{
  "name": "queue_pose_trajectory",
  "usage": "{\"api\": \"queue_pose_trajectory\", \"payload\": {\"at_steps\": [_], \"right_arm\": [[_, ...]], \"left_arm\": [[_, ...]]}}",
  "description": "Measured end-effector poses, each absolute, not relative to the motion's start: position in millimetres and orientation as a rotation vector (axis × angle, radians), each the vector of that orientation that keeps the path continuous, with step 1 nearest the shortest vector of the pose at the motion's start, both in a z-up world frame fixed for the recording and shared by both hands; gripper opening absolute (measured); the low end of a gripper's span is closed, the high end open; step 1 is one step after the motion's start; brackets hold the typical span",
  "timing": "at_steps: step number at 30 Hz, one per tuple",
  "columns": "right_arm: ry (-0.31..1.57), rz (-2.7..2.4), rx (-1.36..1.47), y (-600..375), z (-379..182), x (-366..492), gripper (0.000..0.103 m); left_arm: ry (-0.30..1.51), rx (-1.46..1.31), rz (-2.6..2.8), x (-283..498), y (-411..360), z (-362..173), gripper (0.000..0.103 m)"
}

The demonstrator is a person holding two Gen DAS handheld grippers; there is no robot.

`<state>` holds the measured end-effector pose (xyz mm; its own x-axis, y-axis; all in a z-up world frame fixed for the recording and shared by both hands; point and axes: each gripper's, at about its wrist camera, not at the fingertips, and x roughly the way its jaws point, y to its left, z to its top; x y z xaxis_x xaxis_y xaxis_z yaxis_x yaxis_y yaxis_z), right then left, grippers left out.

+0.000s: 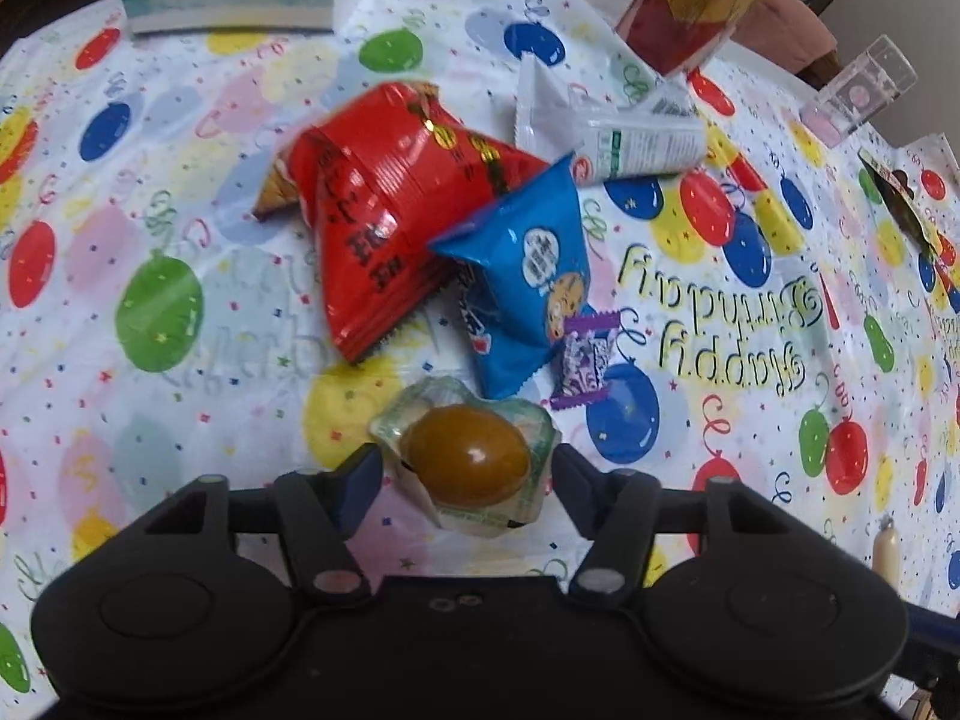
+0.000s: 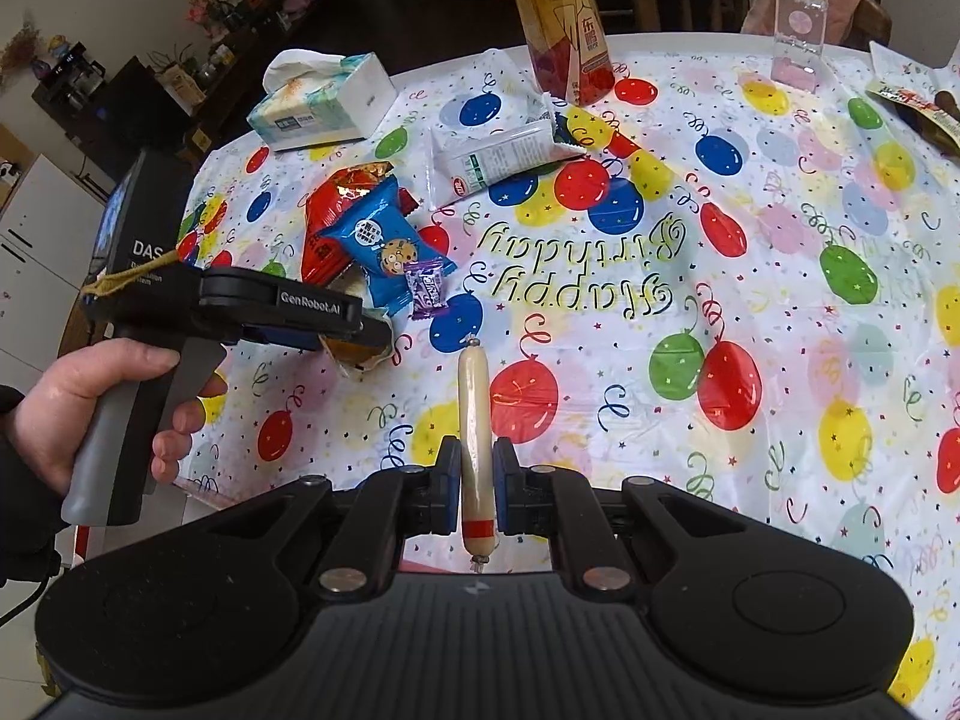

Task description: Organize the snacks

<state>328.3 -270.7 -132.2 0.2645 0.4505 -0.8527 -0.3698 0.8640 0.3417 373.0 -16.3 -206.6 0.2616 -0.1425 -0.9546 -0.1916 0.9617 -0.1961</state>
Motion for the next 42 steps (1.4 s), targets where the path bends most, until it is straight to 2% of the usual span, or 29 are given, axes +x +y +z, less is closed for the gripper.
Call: {"api": "queue_pose_trajectory", "payload": {"at_steps": [3,19,42], "right_arm": [[1.185,0.564,0.08,-271,-136,333,0.011],[1.196,0.59,0.074,-267,-137,329,0.011],[1.106,0.558,0.075,-225,-79,246,0.011]], "left_arm": [[1.296,-0.256,0.039,372,-21,-206,0.05],[1.246,-0.314,0.006,363,-8,-194,0.047],[1.064,-0.306,-0.192,253,17,-85,0.047]]}}
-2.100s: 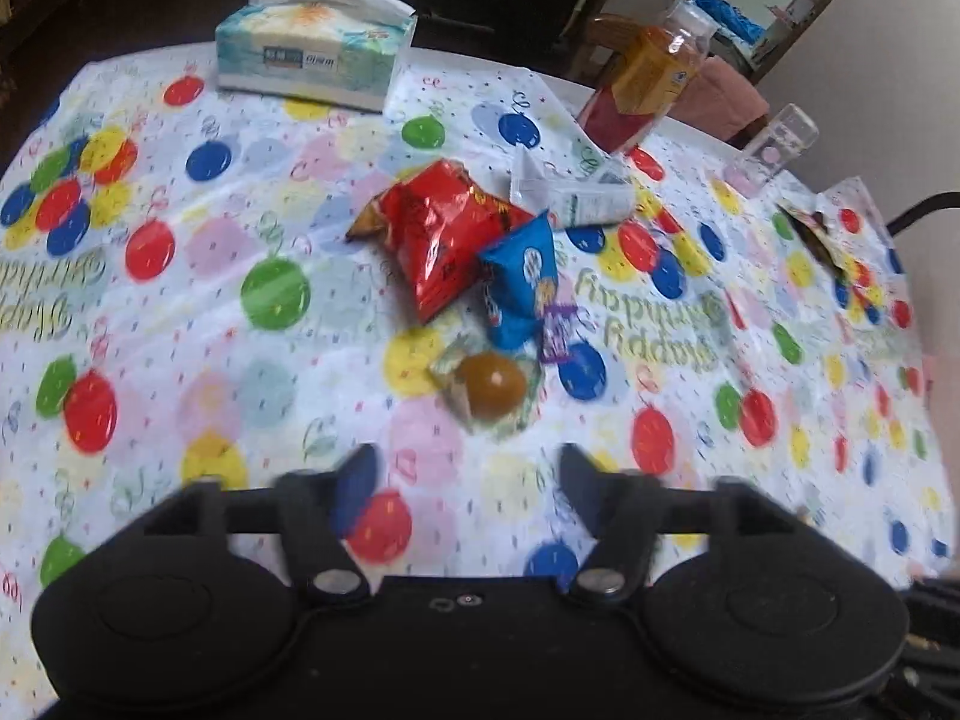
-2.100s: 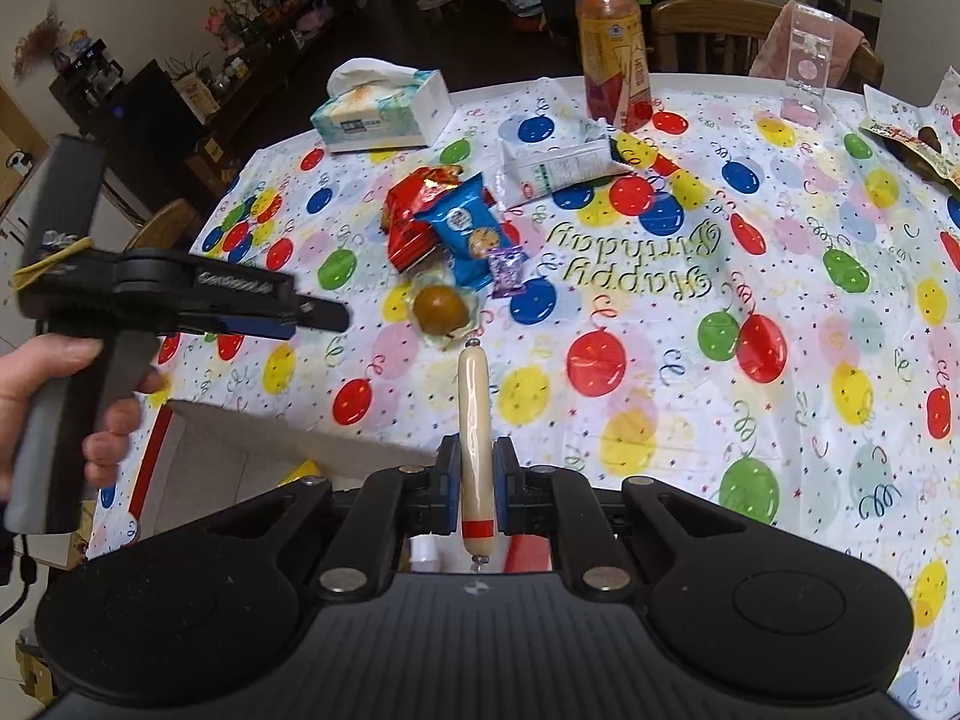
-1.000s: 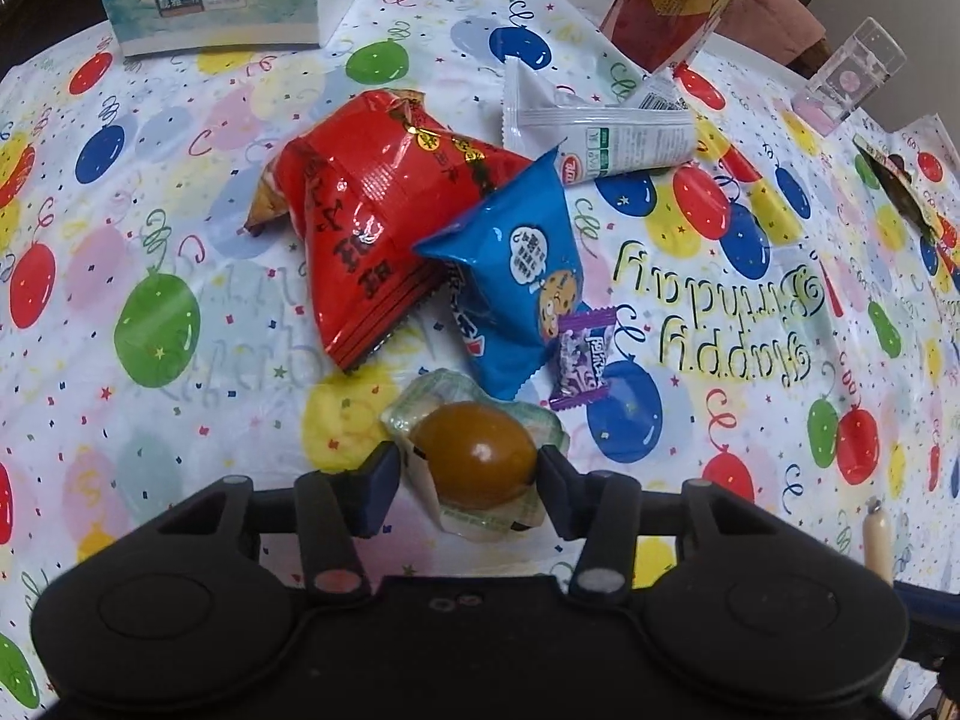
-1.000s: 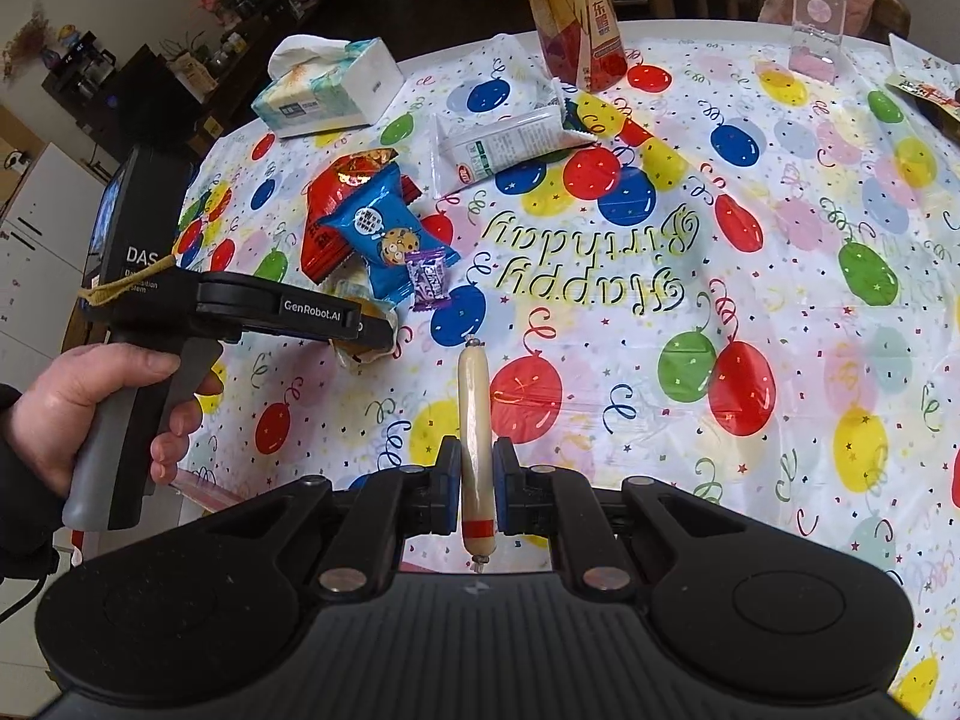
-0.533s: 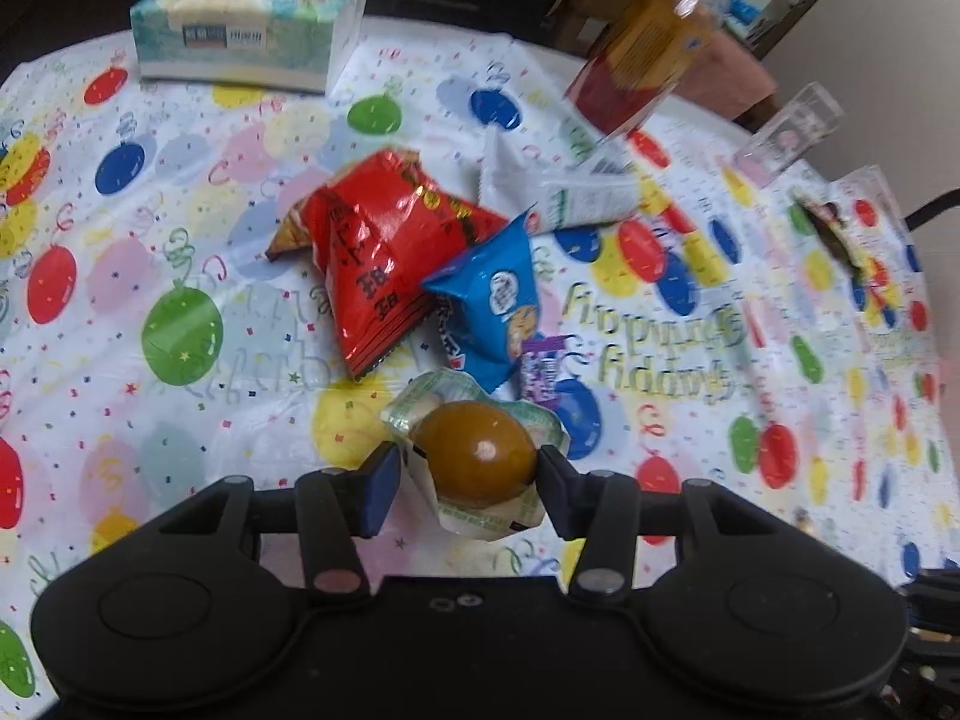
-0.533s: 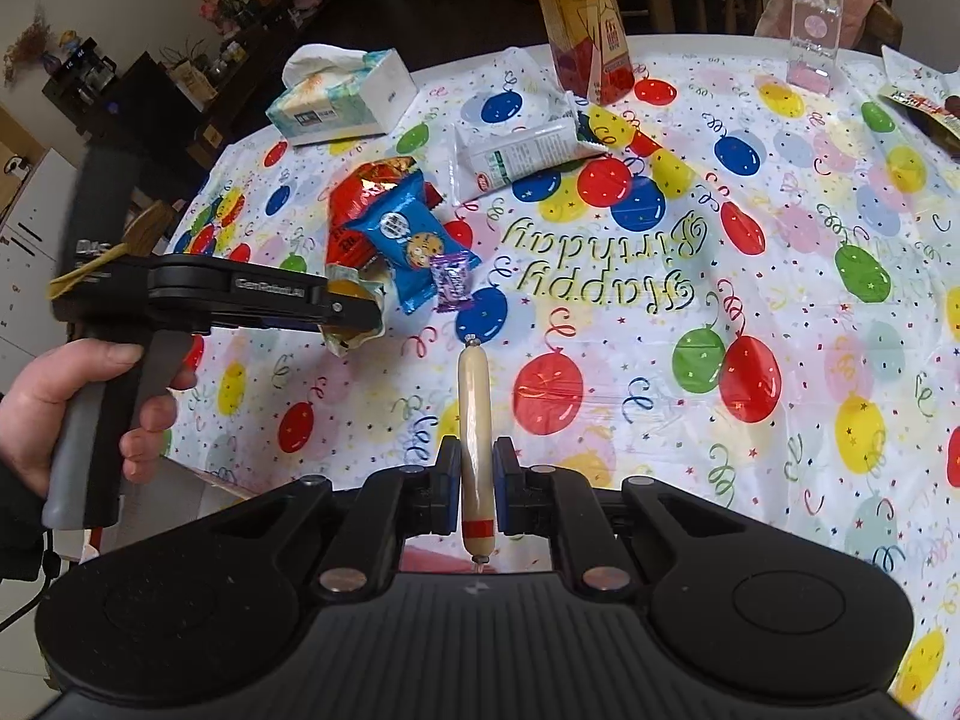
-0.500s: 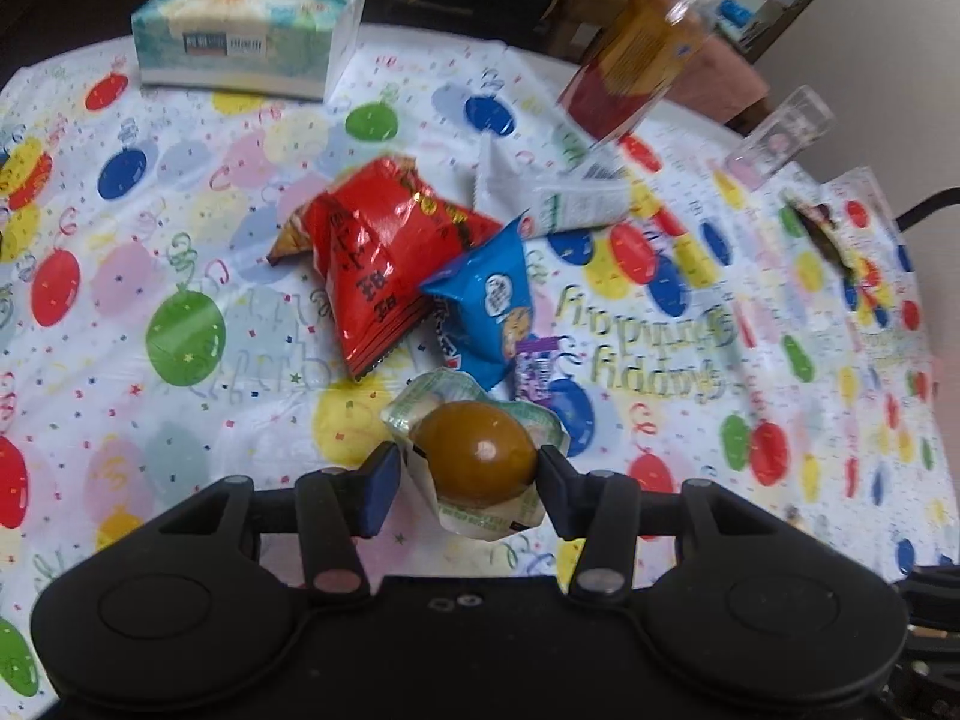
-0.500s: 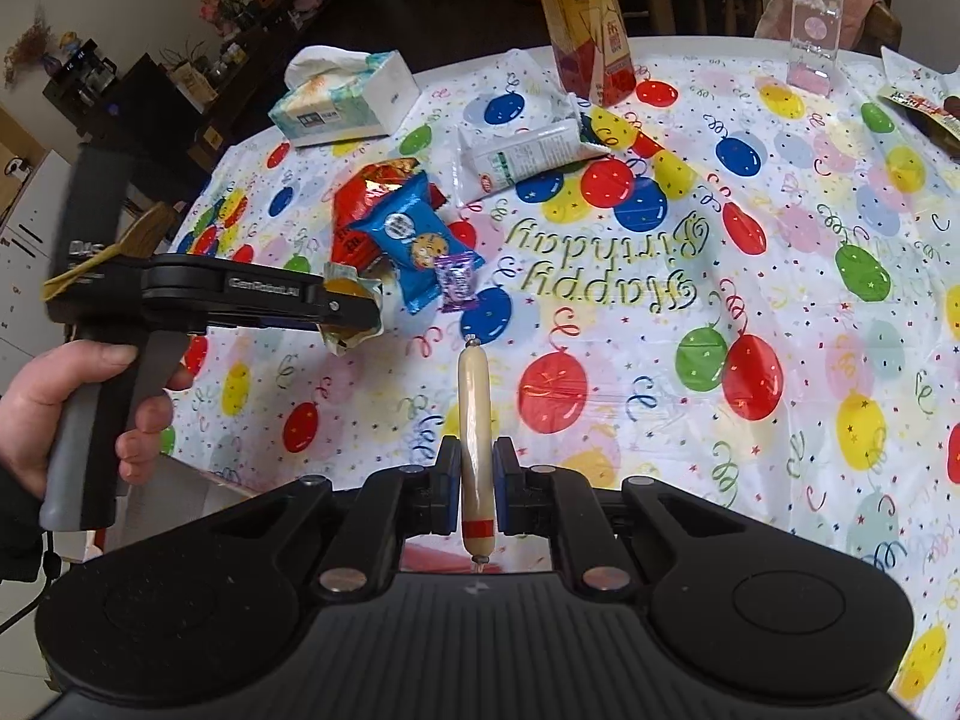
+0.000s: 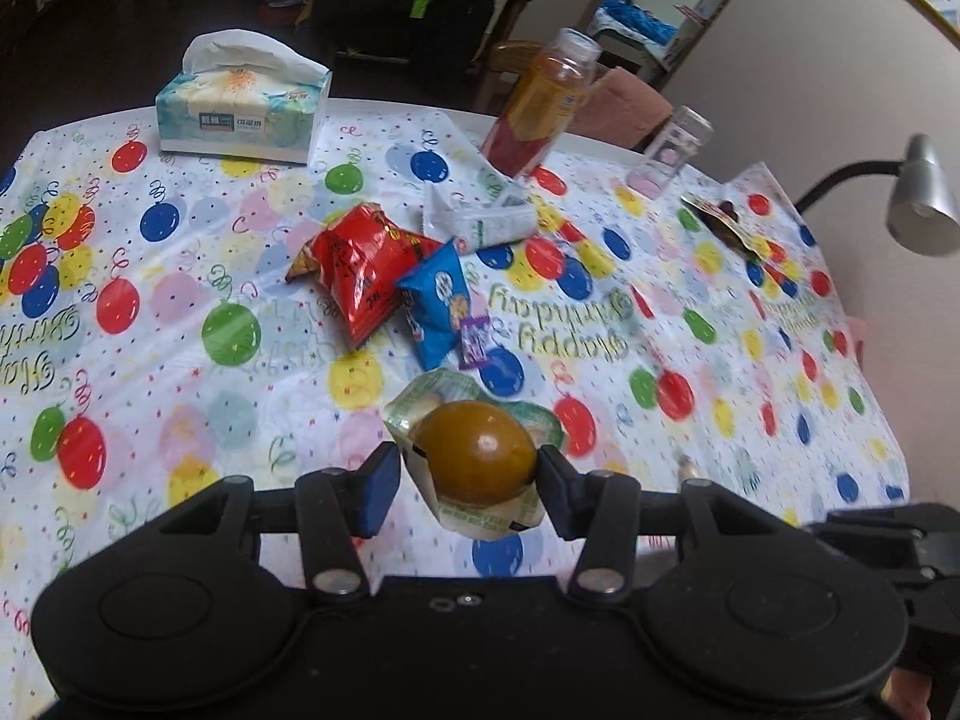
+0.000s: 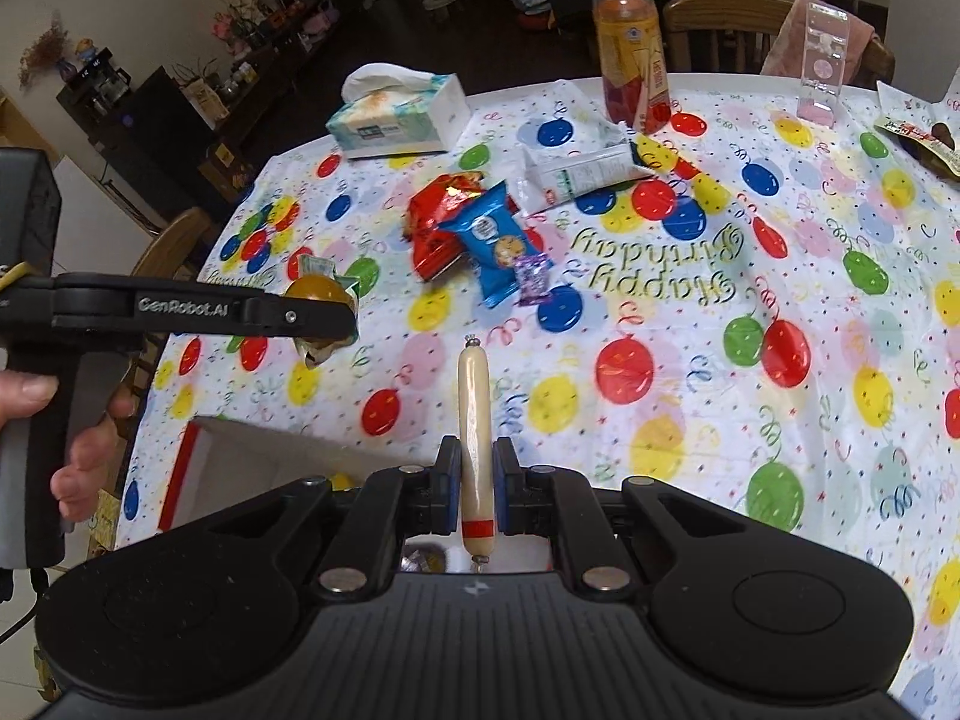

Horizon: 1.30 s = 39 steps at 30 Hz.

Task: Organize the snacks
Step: 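Carry the pastry and sausage stick into the white box and open both tools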

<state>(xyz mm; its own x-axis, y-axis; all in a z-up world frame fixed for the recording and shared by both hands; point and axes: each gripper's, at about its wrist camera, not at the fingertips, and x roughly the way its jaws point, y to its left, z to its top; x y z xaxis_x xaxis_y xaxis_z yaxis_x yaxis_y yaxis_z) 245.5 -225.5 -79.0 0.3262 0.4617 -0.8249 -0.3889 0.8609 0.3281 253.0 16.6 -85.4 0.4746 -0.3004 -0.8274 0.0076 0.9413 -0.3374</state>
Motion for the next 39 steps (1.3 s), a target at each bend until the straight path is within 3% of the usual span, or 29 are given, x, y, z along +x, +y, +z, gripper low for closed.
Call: {"api": "queue_pose_trajectory", "payload": {"at_steps": [20,39], "right_arm": [[1.192,0.555,0.044,-173,-125,180,0.011],[1.261,0.484,0.021,-164,-166,152,0.011]], "left_arm": [[1.166,-0.174,-0.293,153,8,-127,0.047],[1.263,-0.053,-0.353,124,-10,-170,0.048]]}}
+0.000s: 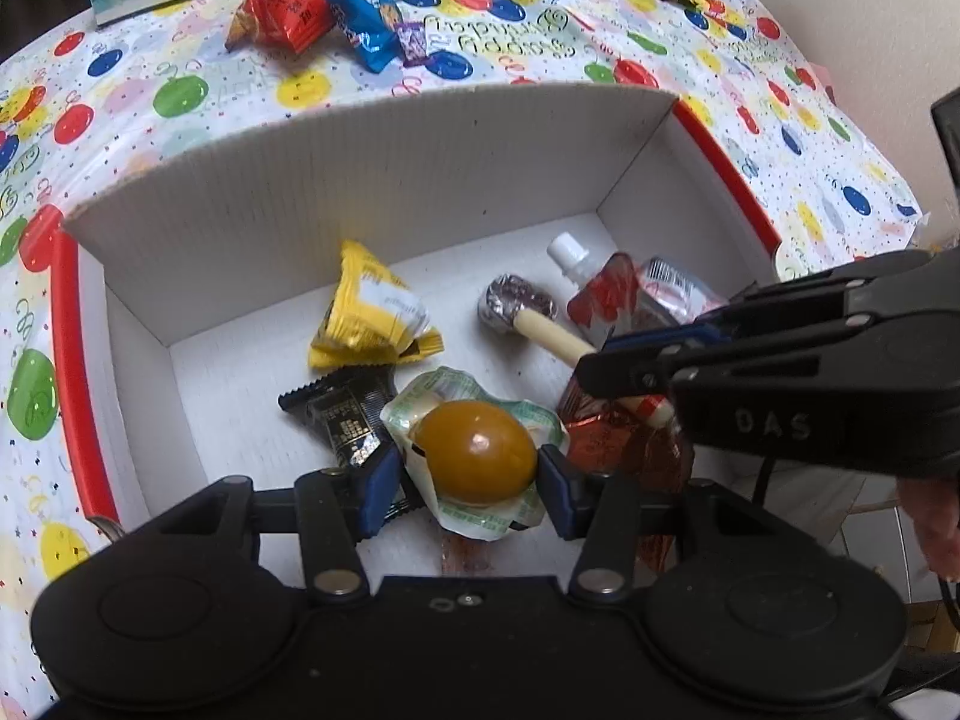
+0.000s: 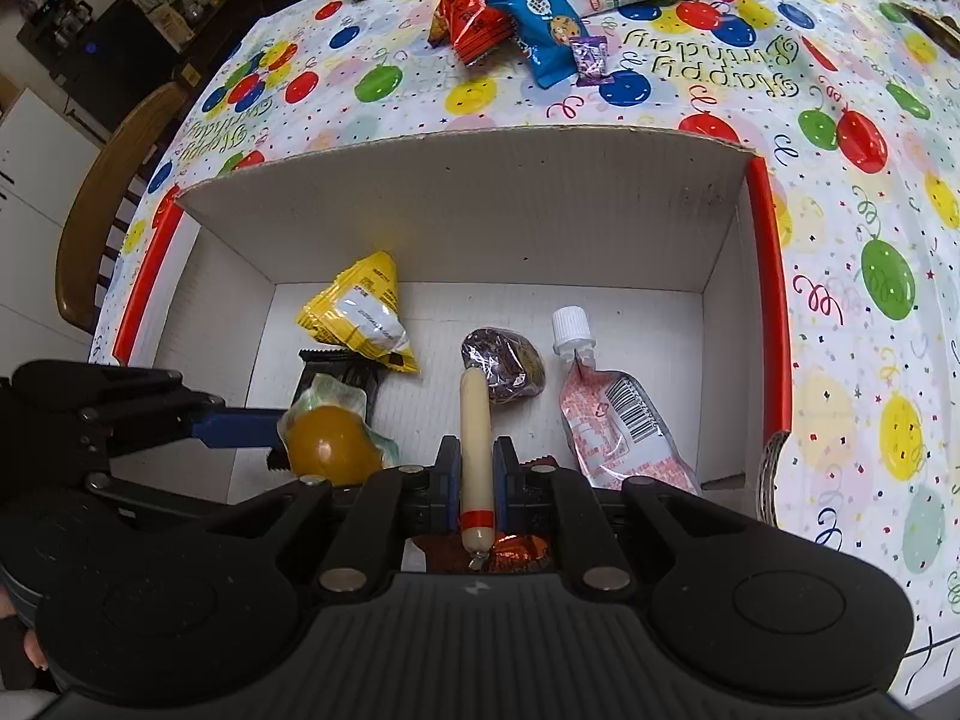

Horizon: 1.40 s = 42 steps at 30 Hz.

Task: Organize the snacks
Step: 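Carry the pastry and sausage stick into the white box and open both tools, then move both tools back out of the white box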

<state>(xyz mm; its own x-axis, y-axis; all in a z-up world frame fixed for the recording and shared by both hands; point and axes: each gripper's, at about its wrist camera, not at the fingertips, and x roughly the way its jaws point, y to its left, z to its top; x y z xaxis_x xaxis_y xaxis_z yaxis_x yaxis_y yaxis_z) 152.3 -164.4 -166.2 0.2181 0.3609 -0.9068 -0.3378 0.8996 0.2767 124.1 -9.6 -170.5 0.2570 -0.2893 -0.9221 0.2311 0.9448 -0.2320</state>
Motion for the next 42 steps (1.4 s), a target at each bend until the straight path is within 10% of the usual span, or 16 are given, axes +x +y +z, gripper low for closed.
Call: {"api": "queue_pose_trajectory", "payload": {"at_steps": [36,42], "right_arm": [[1.036,0.535,0.093,-191,-67,151,0.014],[0.969,0.548,0.056,-197,-50,172,0.059]], "left_arm": [[0.981,-0.102,-0.303,130,12,-74,0.089],[0.921,-0.094,-0.233,156,17,-57,0.095]]}}
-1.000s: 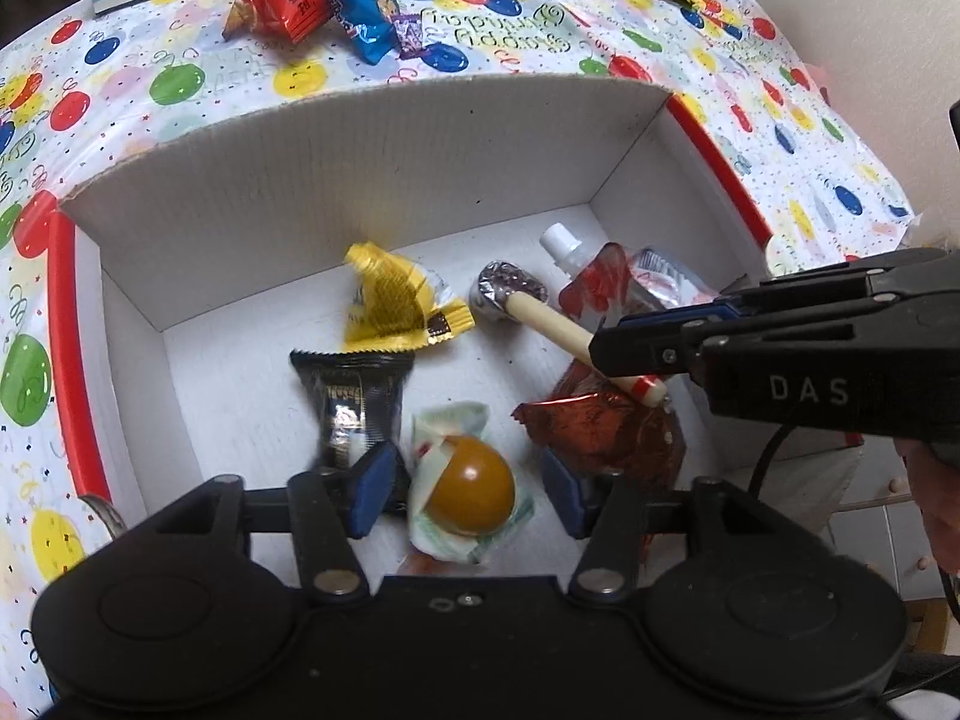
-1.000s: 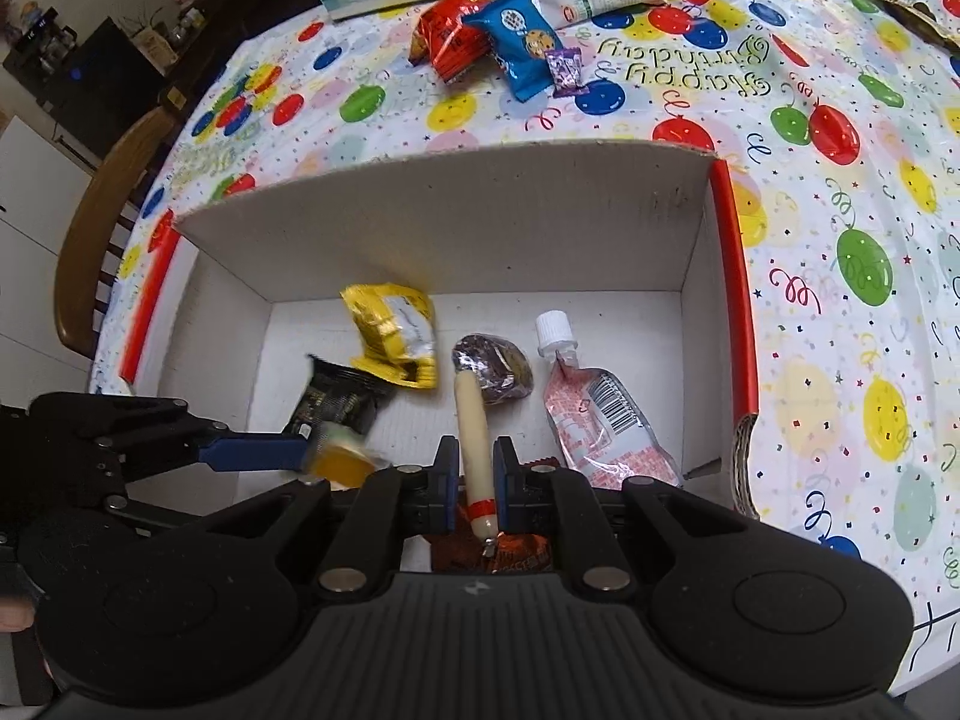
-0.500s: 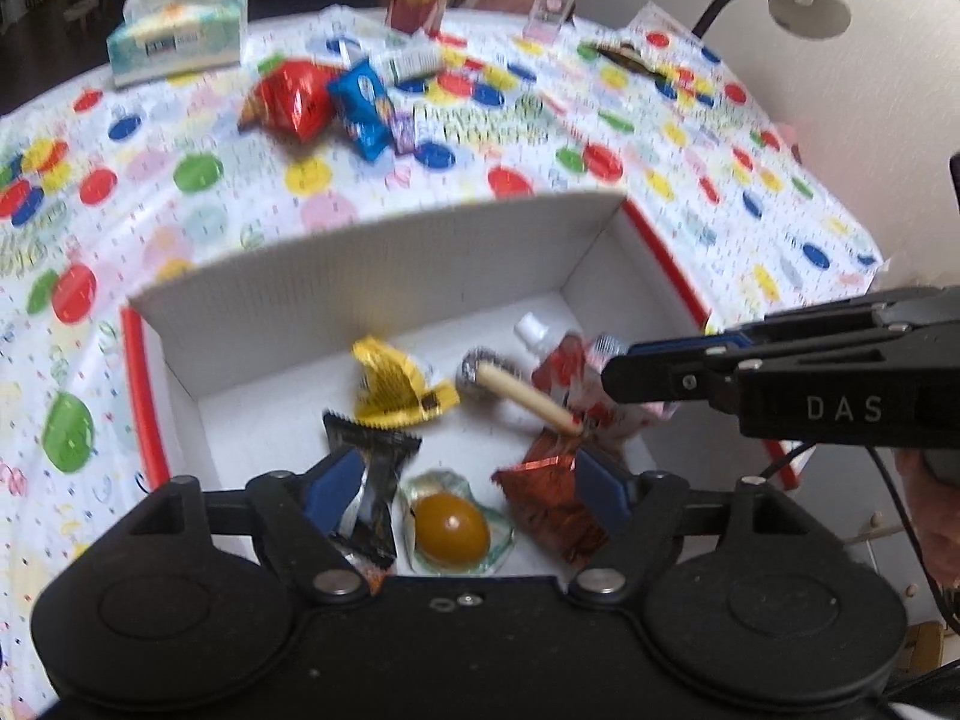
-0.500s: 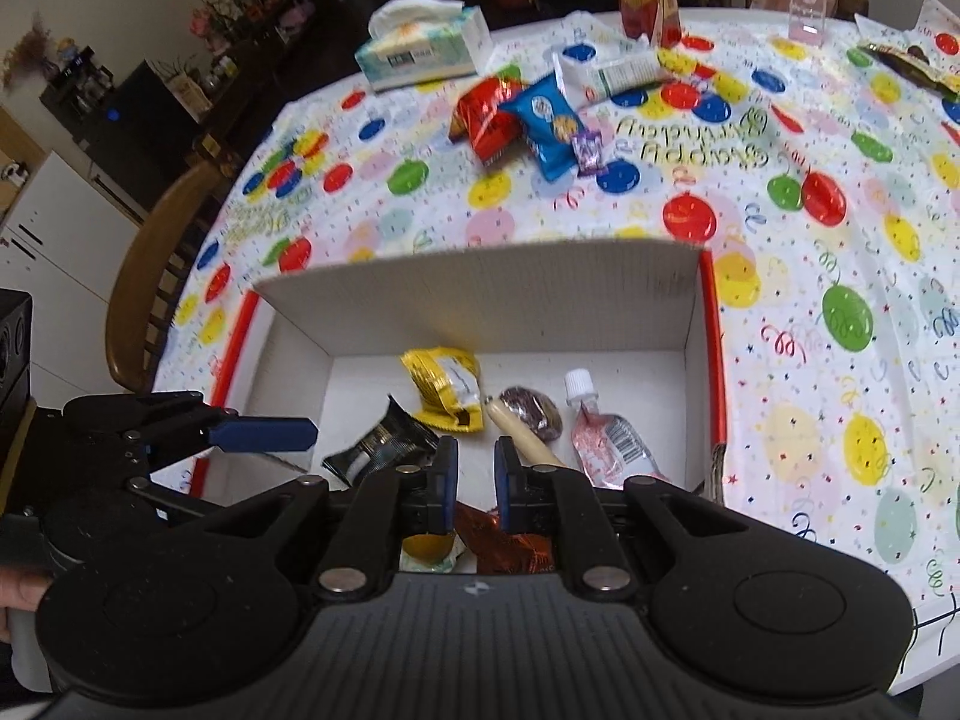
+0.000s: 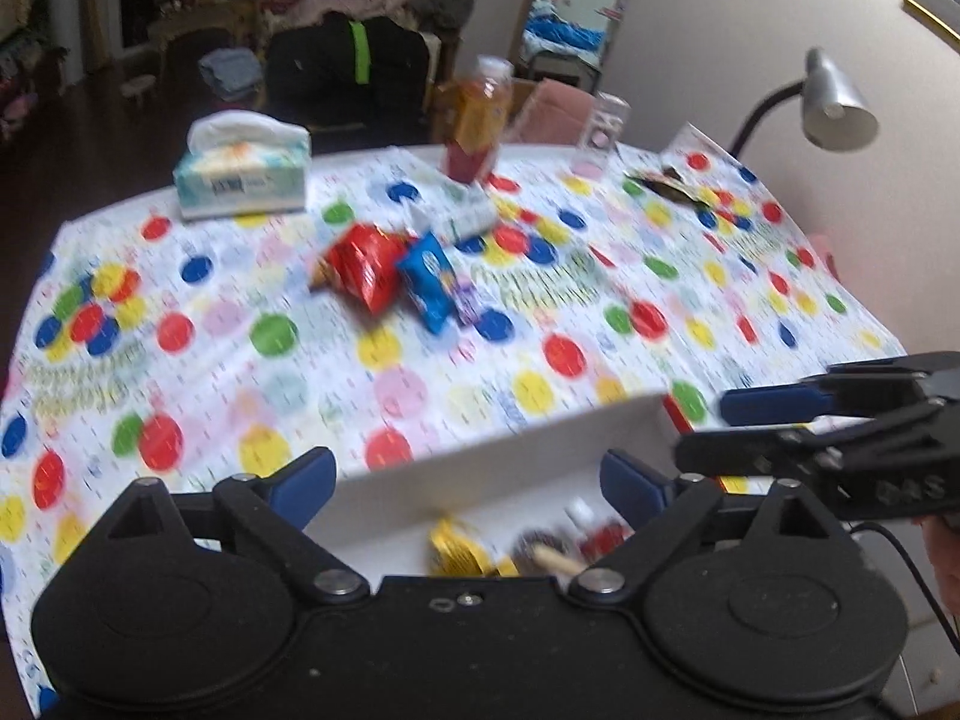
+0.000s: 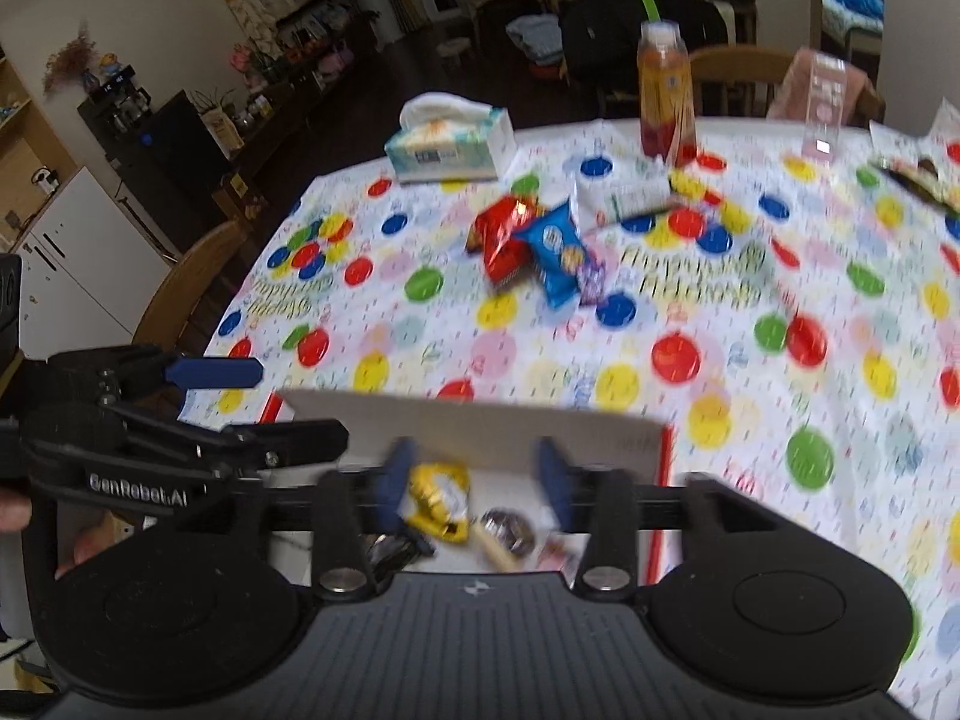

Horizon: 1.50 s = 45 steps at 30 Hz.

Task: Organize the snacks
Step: 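Move both tools back out of the white box, then grasp the red chip bag with the left tool while the right tool grasps the purple candy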

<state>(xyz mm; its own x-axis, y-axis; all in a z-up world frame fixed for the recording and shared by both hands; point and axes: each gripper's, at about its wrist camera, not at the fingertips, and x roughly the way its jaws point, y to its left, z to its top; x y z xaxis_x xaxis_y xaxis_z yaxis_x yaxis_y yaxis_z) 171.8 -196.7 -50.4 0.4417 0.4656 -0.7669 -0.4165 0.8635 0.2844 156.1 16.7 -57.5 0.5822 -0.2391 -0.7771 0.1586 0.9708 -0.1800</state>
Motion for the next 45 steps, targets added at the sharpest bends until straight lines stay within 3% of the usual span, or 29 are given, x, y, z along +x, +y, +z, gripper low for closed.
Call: {"api": "queue_pose_trajectory", "payload": {"at_steps": [1,7,19,27,45], "right_arm": [[0.955,0.547,0.043,-197,-48,176,0.067],[0.922,0.579,-0.034,-199,-45,207,0.081],[0.948,0.62,-0.154,-199,-73,303,0.082],[1.002,0.71,-0.24,-179,-117,350,0.082],[1.077,0.733,-0.243,-145,-193,412,0.081]], "left_arm": [[0.915,-0.094,-0.219,161,18,-56,0.095],[0.888,-0.117,-0.119,198,25,-52,0.102],[0.927,-0.213,0.092,304,44,-62,0.102],[1.045,-0.298,0.174,375,53,-102,0.102],[1.187,-0.413,0.246,451,51,-177,0.094]]}}
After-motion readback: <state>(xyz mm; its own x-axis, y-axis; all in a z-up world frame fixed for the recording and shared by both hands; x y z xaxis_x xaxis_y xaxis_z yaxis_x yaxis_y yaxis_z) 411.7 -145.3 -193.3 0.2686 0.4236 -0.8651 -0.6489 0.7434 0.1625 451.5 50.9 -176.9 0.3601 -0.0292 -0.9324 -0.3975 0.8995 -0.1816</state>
